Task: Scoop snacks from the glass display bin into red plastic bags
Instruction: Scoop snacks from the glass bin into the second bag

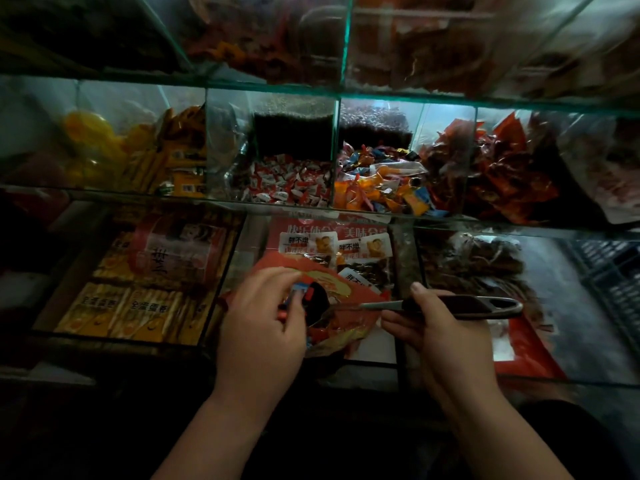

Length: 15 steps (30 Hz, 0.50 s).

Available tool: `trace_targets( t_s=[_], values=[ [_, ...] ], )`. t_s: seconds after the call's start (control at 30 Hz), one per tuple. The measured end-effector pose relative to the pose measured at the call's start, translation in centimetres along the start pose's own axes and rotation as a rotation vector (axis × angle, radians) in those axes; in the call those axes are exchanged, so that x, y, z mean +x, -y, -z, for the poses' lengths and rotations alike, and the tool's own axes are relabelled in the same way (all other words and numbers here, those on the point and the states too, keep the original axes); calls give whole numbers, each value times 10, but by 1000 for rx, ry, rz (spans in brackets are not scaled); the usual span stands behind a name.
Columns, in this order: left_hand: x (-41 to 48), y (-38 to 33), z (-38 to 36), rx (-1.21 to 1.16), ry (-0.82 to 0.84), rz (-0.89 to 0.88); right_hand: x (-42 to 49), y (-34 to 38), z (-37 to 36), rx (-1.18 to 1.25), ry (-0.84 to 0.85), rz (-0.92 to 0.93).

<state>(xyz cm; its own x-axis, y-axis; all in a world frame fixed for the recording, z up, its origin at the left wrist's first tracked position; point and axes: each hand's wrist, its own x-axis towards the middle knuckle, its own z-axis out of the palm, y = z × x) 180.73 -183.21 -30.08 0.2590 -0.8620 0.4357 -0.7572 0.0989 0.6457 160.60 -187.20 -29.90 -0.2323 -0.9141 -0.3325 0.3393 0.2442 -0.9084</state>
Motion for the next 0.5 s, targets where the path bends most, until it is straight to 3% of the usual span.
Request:
trace_targets(
  t_s=[0.13,0.27,0.37,0.5],
  values=[
    [11,-1,-23,137,244,195,-6,11,7,56,-3,-4],
    [21,5,-39,205,347,280,-10,20,17,109,34,-30],
    [23,8,-48,163,332,254,-11,30,25,149,90,-72],
    [15,5,-54,138,190,171,-17,45,33,186,195,-76]
  ],
)
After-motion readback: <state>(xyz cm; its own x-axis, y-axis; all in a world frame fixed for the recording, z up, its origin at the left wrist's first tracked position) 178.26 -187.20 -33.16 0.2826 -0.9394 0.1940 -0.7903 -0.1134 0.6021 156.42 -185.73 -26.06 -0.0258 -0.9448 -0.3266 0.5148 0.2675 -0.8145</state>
